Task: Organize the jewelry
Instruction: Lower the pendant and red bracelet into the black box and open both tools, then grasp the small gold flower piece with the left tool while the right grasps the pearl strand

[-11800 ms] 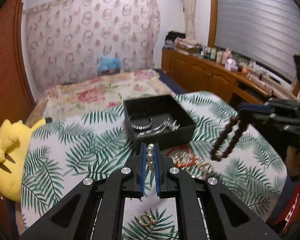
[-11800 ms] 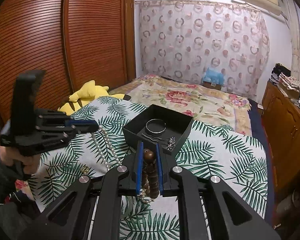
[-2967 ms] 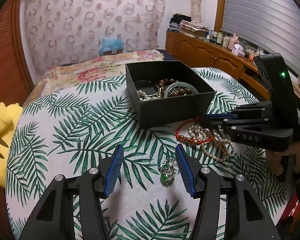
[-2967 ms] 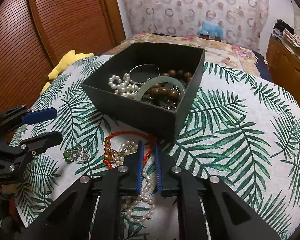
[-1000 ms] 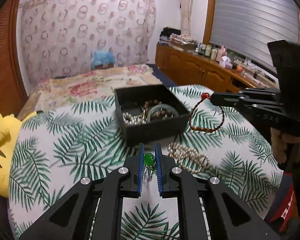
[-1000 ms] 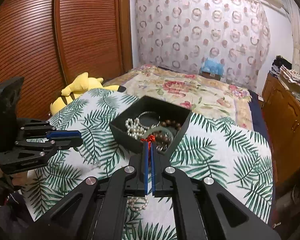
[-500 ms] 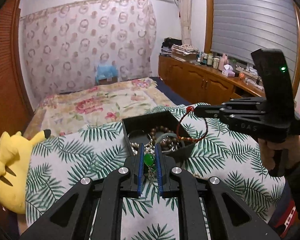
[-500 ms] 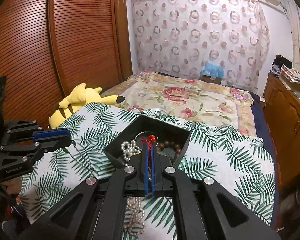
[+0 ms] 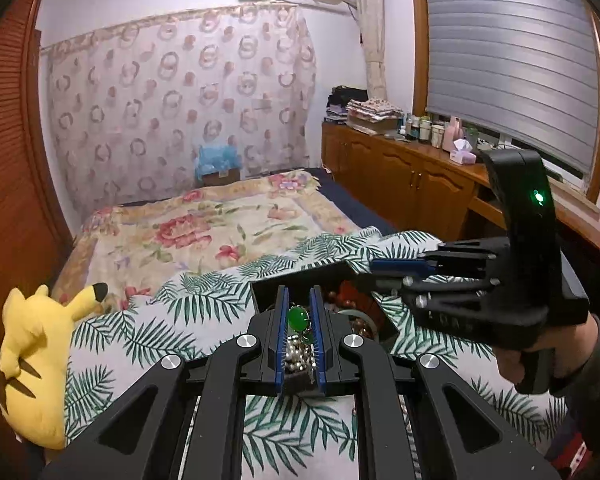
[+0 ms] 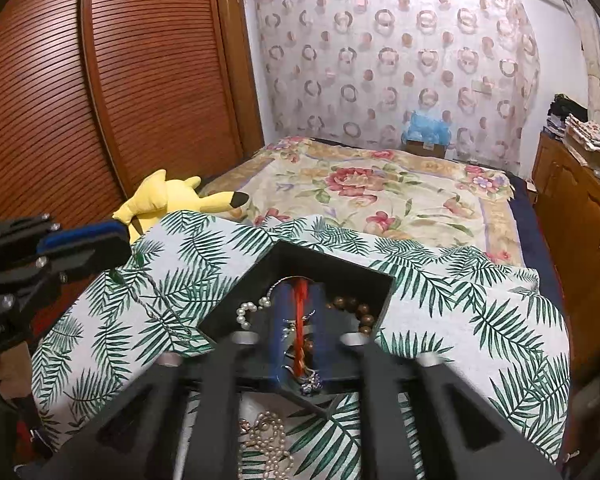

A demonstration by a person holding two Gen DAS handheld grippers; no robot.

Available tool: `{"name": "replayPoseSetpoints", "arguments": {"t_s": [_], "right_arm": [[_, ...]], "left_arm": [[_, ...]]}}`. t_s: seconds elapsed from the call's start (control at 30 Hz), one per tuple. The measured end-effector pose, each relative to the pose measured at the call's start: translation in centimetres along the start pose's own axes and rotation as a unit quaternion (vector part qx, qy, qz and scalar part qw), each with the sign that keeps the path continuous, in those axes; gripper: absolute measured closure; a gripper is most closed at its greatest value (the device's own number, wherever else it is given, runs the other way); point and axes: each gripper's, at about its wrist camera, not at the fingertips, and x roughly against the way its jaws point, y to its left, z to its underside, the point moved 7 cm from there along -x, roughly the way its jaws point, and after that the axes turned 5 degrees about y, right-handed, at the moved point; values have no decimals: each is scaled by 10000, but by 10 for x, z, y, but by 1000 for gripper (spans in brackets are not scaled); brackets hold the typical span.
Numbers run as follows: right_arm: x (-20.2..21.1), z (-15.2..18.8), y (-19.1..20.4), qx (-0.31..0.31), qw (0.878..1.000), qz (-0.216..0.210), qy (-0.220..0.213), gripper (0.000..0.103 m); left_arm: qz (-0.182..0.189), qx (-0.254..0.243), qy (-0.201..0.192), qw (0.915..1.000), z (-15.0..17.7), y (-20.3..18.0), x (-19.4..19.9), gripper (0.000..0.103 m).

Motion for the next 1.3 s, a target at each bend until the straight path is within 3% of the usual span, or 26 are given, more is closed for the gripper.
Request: {"name": "replayPoseSetpoints", "arguments": {"t_s": [0.6, 1.0, 1.03, 1.13, 1.23, 1.3], "right_arm": [[14, 33, -28, -127, 9997, 169, 80, 71], [20, 55, -32, -92, 9995, 214, 193, 71], [20, 58, -32, -94, 9995, 205, 210, 71], [19, 63, -30, -75, 9994, 216, 241, 71], [17, 71, -28, -61, 9994, 194, 284, 71], [16, 78, -26, -55, 9993, 157, 333, 71]], "left_arm": [[-130, -96, 165, 9997, -15, 2, -36, 93], [-194, -53, 479, 9987, -2, -1, -70, 92], [-211, -45, 505, 9985, -1, 0, -72, 90], [-195, -23, 515, 9985, 1, -3, -72, 71], [-185, -20, 546, 9983, 5, -2, -69, 68], [-180, 6, 539, 9984, 12, -1, -64, 60]]}}
